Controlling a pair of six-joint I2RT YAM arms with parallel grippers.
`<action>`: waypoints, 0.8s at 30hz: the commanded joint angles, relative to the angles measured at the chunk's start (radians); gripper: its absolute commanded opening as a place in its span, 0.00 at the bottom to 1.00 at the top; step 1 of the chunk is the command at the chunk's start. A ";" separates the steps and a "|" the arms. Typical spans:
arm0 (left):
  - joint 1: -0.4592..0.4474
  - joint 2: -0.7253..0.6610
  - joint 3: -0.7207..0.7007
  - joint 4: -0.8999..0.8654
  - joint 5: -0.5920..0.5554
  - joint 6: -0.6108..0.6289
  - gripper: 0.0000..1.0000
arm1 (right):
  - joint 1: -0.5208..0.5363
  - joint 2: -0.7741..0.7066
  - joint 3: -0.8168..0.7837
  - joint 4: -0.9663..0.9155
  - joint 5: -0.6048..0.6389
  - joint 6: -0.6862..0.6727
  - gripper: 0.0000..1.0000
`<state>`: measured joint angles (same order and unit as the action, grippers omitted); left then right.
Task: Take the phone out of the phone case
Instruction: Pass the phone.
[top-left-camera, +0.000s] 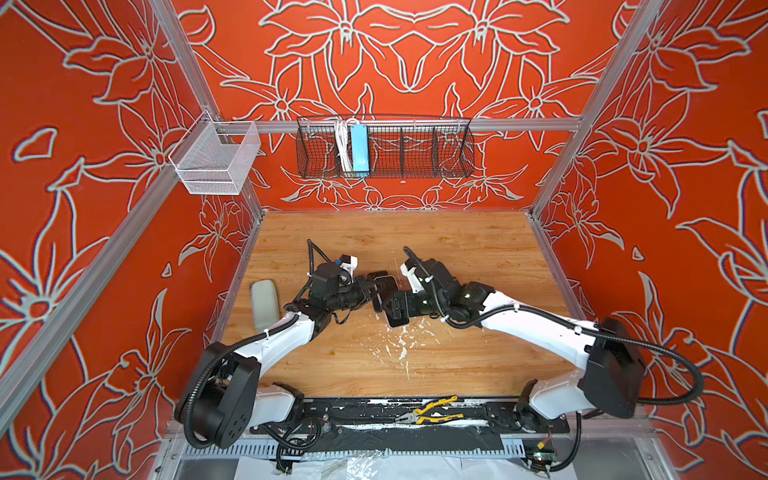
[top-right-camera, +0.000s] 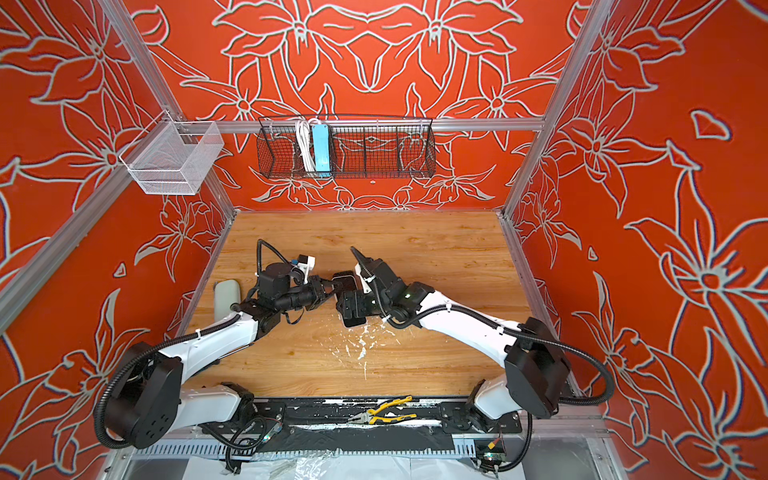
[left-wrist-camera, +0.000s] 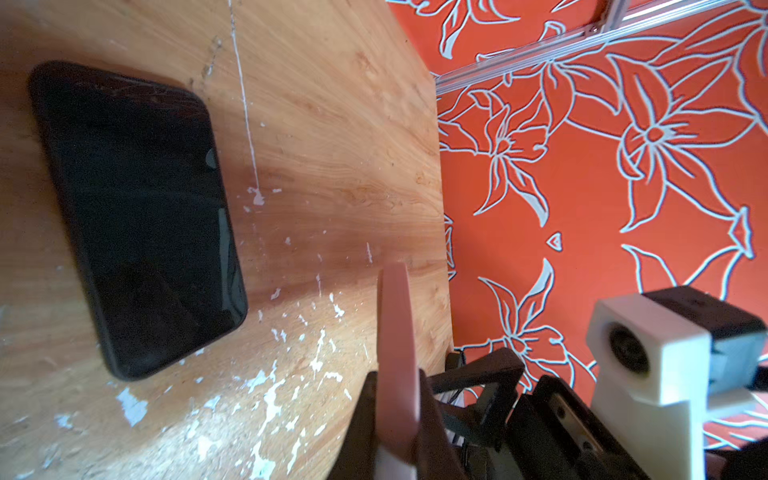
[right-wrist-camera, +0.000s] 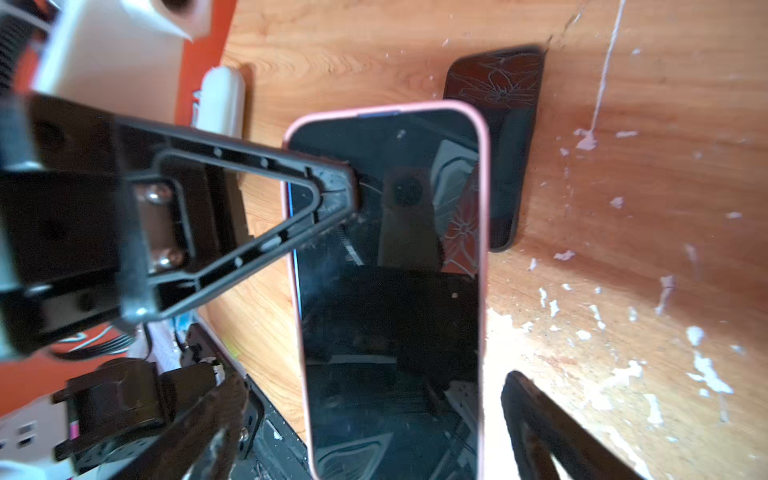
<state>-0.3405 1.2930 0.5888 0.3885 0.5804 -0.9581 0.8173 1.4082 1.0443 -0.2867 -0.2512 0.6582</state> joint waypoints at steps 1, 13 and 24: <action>-0.004 -0.007 0.004 0.154 0.003 -0.030 0.00 | -0.056 -0.106 -0.033 0.023 -0.104 -0.078 0.98; -0.005 0.040 0.017 0.367 -0.097 -0.107 0.00 | -0.354 -0.382 -0.231 0.205 -0.355 0.008 0.95; -0.009 0.203 0.093 0.629 -0.192 -0.260 0.00 | -0.367 -0.332 -0.292 0.343 -0.396 0.048 0.94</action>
<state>-0.3416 1.4963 0.6312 0.8593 0.4259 -1.1641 0.4576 1.0683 0.7612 -0.0055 -0.6231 0.6971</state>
